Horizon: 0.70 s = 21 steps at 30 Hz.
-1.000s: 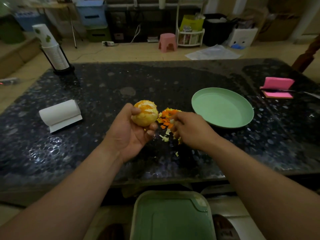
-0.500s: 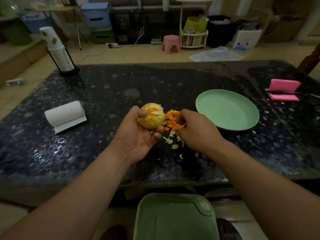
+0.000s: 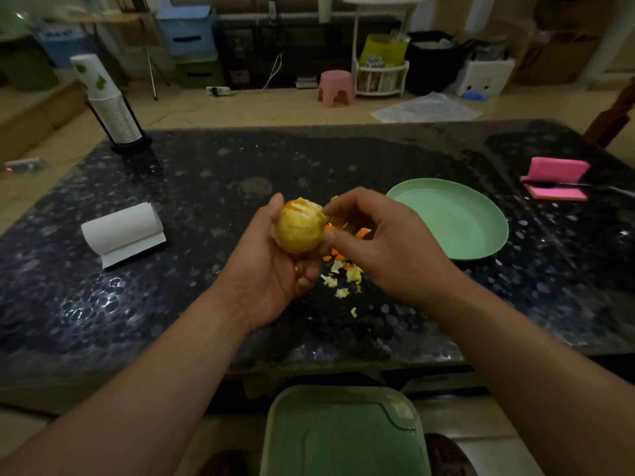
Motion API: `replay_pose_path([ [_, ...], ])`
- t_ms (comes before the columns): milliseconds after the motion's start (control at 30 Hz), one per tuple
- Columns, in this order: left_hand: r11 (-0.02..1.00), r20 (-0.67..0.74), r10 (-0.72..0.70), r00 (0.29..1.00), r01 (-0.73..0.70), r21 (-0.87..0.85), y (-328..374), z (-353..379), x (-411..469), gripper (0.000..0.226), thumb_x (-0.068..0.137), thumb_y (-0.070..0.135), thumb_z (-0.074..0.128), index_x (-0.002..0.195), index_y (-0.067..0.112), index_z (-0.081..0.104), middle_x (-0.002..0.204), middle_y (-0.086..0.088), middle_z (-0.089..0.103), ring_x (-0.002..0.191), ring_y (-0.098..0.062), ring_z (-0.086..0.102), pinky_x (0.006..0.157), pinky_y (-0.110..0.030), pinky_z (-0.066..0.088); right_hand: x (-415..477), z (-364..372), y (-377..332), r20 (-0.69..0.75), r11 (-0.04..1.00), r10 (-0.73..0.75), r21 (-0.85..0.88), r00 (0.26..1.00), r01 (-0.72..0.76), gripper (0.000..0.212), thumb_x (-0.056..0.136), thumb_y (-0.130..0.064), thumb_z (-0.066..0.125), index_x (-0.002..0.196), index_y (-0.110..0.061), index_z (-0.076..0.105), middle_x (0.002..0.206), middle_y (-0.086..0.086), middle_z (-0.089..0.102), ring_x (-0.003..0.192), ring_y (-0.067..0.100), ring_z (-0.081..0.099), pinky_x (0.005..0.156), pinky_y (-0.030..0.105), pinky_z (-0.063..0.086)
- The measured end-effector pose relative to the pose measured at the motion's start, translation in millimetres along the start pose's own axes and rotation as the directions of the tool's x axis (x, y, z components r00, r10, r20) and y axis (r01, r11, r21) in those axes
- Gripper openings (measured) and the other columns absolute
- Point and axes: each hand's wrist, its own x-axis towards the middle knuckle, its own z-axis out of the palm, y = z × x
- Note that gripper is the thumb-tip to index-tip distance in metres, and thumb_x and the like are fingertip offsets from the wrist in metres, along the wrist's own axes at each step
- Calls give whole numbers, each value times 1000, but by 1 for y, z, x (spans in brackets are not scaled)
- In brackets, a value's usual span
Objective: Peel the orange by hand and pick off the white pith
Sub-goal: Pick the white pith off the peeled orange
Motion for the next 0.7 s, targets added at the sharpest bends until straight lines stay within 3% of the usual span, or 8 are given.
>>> replay_pose_path([
  [267, 997, -6, 45, 999, -45, -66, -4, 10, 0, 58, 110, 47, 34, 141, 3, 57, 108, -15, 66, 74, -21, 58, 53, -26, 51, -2, 7, 1, -122, 993, 113, -30, 986, -118, 14, 92, -34, 81, 96, -28, 68, 80, -8, 69, 73, 5, 65, 60, 17, 51],
  [367, 992, -27, 97, 995, -99, -84, -5, 11, 1, 53, 112, 42, 39, 146, 4, 54, 125, -21, 71, 90, -26, 68, 65, -29, 61, -1, 9, 0, -122, 982, 188, 38, 974, -185, 13, 93, -34, 80, 93, -27, 69, 78, -7, 72, 71, 2, 67, 58, 12, 47],
  [467, 987, -29, 130, 991, -132, -88, -3, 10, -1, 49, 112, 37, 41, 146, 4, 53, 138, -25, 65, 110, -33, 69, 80, -34, 64, 0, 9, -1, -113, 971, 226, 102, 968, -215, 11, 94, -33, 79, 99, -27, 71, 85, -7, 74, 77, 2, 70, 61, 15, 53],
  [567, 983, -17, 136, 991, -137, -125, 0, 10, -5, 47, 112, 33, 40, 146, 3, 54, 137, -26, 66, 115, -36, 70, 85, -37, 63, 2, 7, -1, -128, 953, 266, 183, 955, -241, 9, 95, -30, 79, 97, -26, 72, 85, -4, 76, 76, 6, 73, 68, 29, 61],
  [700, 965, -49, 197, 979, -202, -170, 0, 9, -5, 46, 109, 23, 51, 151, 4, 45, 138, -25, 65, 117, -39, 70, 91, -42, 62, 1, 6, -2, -148, 936, 288, 251, 946, -246, 7, 96, -26, 76, 92, -22, 72, 82, 0, 75, 69, 8, 69, 64, 28, 56],
])
